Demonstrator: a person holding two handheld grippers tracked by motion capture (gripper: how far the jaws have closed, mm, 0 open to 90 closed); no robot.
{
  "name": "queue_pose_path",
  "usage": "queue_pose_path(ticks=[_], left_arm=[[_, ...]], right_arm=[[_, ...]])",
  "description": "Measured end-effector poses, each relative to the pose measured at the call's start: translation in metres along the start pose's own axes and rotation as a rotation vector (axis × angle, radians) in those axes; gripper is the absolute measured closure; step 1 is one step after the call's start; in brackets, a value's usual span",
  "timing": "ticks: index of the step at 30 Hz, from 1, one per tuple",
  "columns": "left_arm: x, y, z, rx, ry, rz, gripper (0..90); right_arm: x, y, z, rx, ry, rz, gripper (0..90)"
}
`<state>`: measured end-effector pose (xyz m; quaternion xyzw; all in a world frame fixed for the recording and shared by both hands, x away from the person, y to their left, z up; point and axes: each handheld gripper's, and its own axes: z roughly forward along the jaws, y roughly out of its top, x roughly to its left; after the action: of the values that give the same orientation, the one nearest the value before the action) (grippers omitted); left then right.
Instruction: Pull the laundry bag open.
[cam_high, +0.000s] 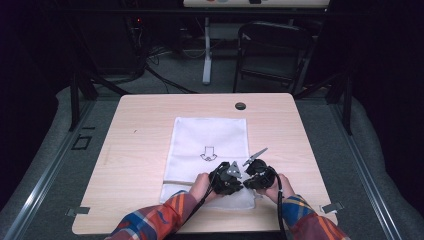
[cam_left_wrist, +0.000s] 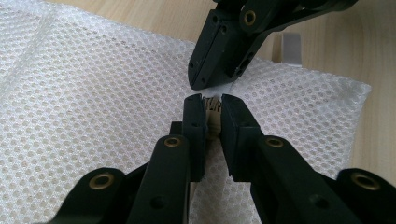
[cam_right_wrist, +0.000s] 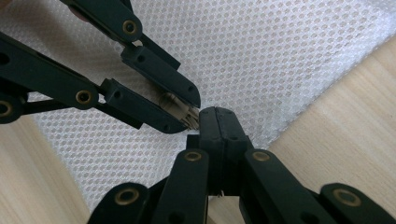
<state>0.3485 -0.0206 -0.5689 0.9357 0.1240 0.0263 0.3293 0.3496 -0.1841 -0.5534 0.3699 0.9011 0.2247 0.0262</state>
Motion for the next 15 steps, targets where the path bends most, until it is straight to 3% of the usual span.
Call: queue_pose_path(ticks=[15], left_arm=[[0.0006, -0.0005, -0.0018, -0.006, -0.005, -0.017, 81.4]], right_arm=[[-0.0016, -0.0012, -0.0007, 0.004, 0.014, 0.0, 90.0]])
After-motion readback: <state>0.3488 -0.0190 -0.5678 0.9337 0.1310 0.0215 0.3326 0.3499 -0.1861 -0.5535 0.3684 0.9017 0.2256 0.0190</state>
